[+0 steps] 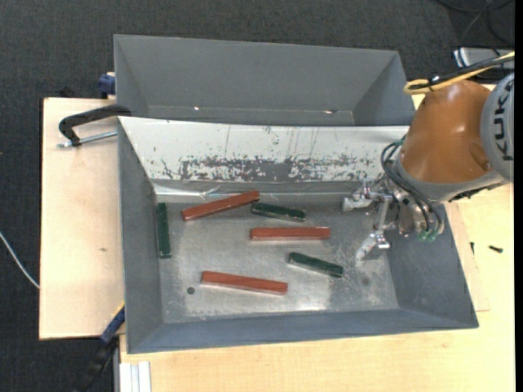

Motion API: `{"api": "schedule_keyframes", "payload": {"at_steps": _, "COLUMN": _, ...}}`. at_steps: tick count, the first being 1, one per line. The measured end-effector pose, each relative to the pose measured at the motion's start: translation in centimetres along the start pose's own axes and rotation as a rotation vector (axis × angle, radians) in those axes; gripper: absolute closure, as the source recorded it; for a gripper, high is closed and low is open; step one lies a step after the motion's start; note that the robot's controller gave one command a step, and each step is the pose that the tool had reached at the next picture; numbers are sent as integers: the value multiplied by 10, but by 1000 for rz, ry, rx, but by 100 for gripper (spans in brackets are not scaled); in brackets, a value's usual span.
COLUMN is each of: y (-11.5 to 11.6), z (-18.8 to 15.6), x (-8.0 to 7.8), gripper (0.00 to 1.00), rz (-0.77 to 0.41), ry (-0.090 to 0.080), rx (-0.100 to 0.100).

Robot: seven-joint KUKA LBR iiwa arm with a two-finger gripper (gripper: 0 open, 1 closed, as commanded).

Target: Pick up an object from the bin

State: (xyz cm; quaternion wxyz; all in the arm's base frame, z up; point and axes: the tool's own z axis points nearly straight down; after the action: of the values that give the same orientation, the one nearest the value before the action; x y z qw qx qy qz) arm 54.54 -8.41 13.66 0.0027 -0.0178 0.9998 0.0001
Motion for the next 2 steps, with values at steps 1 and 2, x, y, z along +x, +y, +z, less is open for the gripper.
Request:
{"api": "schedule_keyframes", "payload": {"at_steps": 1, "y": 33, "z": 27, "x": 5, "gripper": 0, "rz": -60, "ry": 11, "rx": -2}}
{"api": "schedule_keyframes", "payload": {"at_steps": 2, "y": 40, "z": 27, "x": 5, "gripper": 0, "rz": -79, "ry": 5, "rx": -2}}
